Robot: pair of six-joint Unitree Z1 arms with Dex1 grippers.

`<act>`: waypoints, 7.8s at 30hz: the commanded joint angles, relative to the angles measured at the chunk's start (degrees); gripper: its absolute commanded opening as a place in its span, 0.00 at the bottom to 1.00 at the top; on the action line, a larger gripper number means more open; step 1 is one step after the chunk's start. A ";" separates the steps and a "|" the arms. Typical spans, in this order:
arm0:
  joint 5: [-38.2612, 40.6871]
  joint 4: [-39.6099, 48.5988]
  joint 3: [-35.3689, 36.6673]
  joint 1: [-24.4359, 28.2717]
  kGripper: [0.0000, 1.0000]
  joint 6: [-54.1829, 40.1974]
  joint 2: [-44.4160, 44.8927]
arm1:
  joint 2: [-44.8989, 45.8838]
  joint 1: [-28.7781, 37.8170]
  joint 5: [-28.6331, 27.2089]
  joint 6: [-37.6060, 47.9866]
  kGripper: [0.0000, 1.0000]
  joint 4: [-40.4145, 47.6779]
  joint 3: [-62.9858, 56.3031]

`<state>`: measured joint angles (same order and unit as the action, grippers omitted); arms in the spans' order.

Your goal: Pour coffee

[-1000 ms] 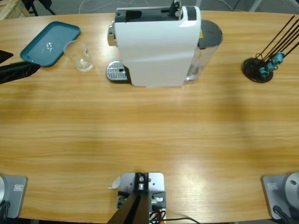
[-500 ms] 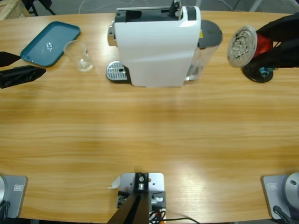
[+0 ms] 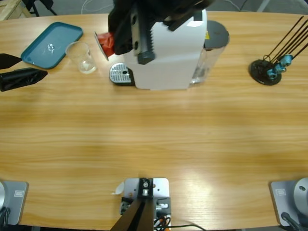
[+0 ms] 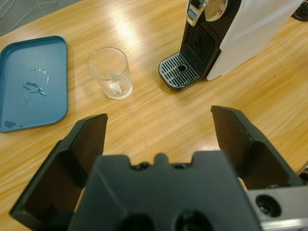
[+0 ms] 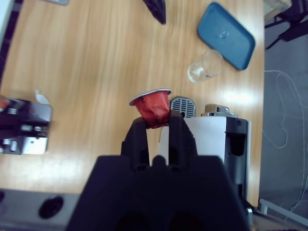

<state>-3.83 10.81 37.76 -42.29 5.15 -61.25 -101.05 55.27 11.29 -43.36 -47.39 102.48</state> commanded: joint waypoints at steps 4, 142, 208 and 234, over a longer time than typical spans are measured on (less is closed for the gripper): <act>1.00 -0.53 -1.88 -0.42 0.93 -0.76 -0.24 | -6.97 -8.98 -0.52 -4.45 0.00 1.16 3.13; 2.73 -0.70 -1.98 -1.04 0.93 -1.46 -0.72 | 1.91 -1.46 -43.27 39.23 0.00 28.44 -16.50; 2.69 -0.18 -1.53 -1.12 0.93 -1.55 -1.84 | -18.78 6.17 -37.83 55.10 0.00 35.51 -22.28; 3.15 0.68 -1.25 -1.12 1.00 -1.55 -0.72 | 11.14 2.71 -24.11 50.28 0.64 20.23 -22.95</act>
<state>-1.74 10.80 37.75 -43.11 4.19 -61.93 -101.04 60.52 -23.20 7.72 -16.29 78.77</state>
